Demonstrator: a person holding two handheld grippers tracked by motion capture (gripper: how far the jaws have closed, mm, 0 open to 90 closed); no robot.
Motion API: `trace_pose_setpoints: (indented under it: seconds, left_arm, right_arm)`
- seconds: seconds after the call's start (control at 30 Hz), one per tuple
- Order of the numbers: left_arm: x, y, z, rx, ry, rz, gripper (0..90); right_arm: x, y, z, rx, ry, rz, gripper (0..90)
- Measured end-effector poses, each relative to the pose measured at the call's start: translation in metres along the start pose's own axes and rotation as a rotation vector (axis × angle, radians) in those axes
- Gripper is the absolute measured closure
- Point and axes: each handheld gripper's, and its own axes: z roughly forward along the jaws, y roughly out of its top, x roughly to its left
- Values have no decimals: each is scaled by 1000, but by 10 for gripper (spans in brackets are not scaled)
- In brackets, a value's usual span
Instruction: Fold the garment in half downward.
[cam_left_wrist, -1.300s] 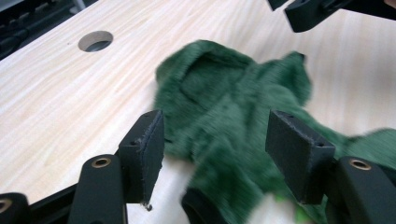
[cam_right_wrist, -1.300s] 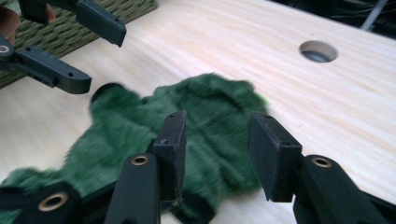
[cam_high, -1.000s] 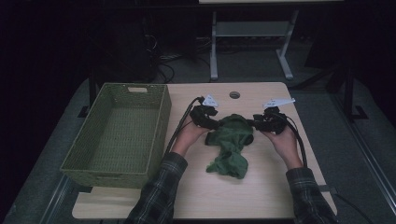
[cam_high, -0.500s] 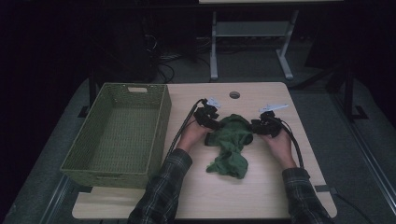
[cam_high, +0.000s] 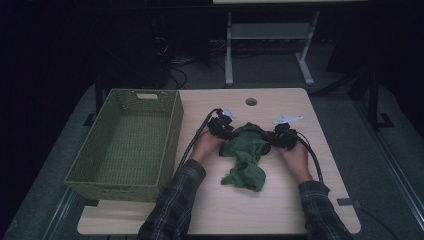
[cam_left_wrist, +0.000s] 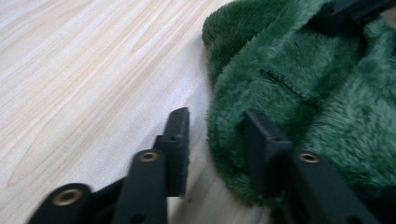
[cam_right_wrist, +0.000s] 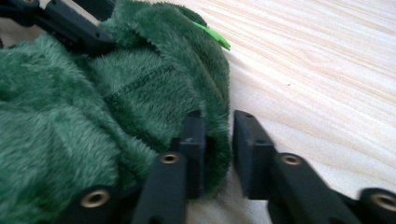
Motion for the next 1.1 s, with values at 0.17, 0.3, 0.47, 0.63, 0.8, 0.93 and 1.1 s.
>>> trace_pose_setpoints:
  seconds: [0.17,0.3,0.47,0.63,0.8,0.93,1.1]
  left_arm:
    - [2,-1,-3,9,-10,-3,803]
    - [4,-3,-5,11,-6,-6,834]
    - [5,-6,-9,-31,-10,-25,866]
    - [3,-3,-15,-58,-10,-22,865]
    - [-1,3,-24,-101,-18,-21,859]
    - [-5,7,-34,-142,-28,-31,858]
    - [-14,10,-46,-183,-22,-9,856]
  right_arm:
    - [1,0,-1,9,-1,-6,853]
    - [0,0,-1,12,-4,-1,866]
    - [0,1,-2,22,-5,11,877]
    - [1,5,-5,10,-1,8,877]
    - [5,13,-17,-35,23,31,876]
    - [7,17,-27,-62,33,25,876]
    - [9,20,-37,-81,56,22,874]
